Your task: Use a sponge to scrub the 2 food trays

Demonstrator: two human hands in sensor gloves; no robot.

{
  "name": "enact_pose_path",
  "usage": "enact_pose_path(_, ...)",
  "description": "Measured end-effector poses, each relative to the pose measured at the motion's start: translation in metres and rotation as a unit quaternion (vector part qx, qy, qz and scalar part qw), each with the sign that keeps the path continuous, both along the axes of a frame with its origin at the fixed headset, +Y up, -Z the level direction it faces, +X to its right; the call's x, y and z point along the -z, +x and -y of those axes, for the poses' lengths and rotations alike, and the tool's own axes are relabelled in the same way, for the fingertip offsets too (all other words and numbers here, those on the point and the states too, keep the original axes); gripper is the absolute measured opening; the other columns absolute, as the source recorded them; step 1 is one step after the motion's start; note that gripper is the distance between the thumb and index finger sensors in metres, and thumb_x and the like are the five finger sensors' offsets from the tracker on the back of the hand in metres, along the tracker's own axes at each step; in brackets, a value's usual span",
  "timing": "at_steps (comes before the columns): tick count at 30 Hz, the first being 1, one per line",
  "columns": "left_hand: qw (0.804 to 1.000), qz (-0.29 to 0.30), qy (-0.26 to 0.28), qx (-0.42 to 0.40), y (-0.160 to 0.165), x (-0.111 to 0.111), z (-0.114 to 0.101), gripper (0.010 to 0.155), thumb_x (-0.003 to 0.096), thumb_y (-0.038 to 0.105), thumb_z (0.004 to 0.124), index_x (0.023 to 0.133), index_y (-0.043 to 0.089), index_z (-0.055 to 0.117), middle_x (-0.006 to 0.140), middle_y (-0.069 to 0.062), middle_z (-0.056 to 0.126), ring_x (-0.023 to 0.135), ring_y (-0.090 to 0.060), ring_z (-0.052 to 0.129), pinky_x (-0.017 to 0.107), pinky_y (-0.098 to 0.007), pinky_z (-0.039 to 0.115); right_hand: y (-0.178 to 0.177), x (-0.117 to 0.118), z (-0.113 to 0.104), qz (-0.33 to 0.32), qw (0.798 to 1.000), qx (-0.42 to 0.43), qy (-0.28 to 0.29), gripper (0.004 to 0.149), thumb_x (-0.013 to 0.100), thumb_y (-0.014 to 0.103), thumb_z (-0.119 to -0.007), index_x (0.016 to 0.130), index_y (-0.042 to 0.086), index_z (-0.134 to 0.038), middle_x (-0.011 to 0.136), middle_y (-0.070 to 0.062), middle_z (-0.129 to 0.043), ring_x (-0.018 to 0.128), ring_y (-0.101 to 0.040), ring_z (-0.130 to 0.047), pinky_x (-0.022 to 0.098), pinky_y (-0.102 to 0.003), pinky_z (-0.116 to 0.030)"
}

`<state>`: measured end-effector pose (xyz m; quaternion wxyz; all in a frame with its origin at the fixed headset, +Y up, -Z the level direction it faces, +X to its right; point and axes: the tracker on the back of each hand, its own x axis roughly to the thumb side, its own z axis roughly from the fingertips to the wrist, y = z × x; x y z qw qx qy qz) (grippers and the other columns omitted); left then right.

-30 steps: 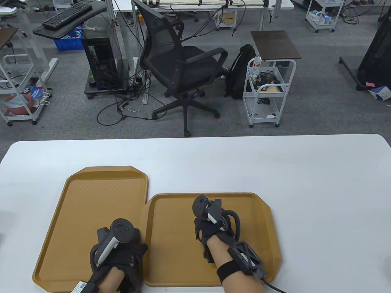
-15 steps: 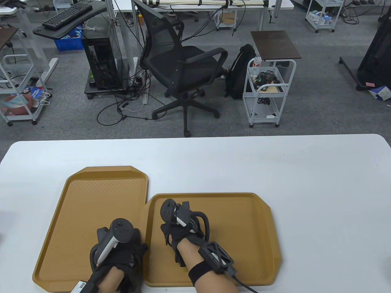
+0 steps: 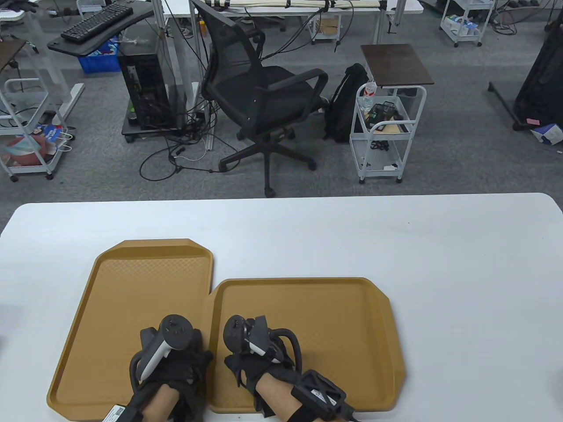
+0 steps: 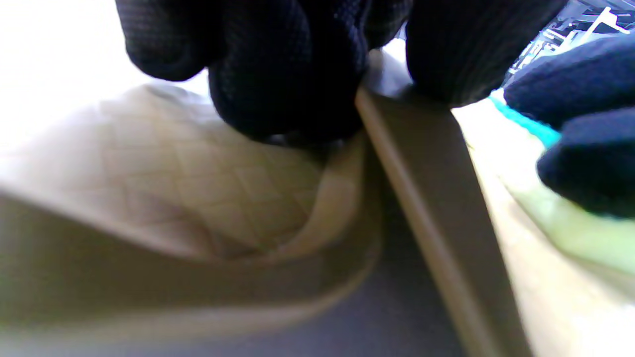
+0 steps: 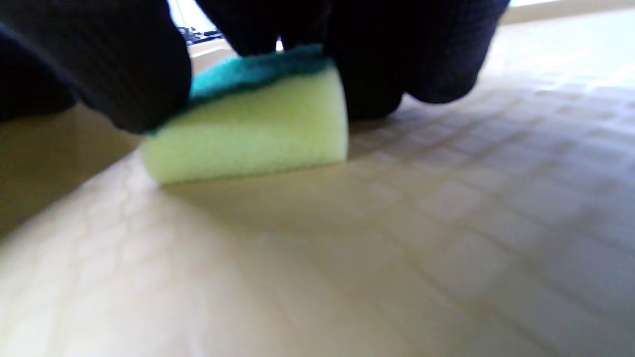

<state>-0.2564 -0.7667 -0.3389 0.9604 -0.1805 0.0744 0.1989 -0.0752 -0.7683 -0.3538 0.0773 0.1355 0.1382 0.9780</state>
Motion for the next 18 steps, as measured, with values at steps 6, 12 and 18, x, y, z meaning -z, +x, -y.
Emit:
enact_pose_path(6,1.000,0.000,0.000,0.000,0.000,0.000,0.000,0.072,0.0440,0.048,0.083,0.107,0.019,0.062,0.071,-0.005,0.096,0.054,-0.029,0.097,0.056,-0.051,0.076,0.022,0.001,-0.001,0.007,1.000,-0.010,0.001,0.078,0.044,0.049,-0.088,0.107,0.018,-0.054,0.111,-0.017,-0.052,0.072,-0.036,-0.081,0.056,-0.052,-0.076)
enact_pose_path(12,1.000,0.000,0.000,0.001,0.000,0.000,0.000,0.072,0.0440,0.048,0.083,0.107,0.019,0.062,0.071,-0.005,0.096,0.054,-0.029,0.097,0.056,-0.051,0.076,0.058,0.003,-0.002,0.032,0.999,-0.019,0.002,0.078,0.044,0.049,-0.088,0.107,0.018,-0.053,0.111,-0.017,-0.051,0.073,-0.036,-0.080,0.057,-0.052,-0.076)
enact_pose_path(18,1.000,0.000,0.000,0.001,0.000,0.000,0.000,0.072,0.0440,0.048,0.083,0.107,0.019,0.062,0.070,-0.005,0.096,0.054,-0.029,0.097,0.056,-0.051,0.076,0.107,0.006,-0.002,0.068,0.997,-0.024,0.000,0.078,0.044,0.048,-0.088,0.108,0.019,-0.053,0.112,-0.016,-0.051,0.074,-0.036,-0.080,0.058,-0.052,-0.075)
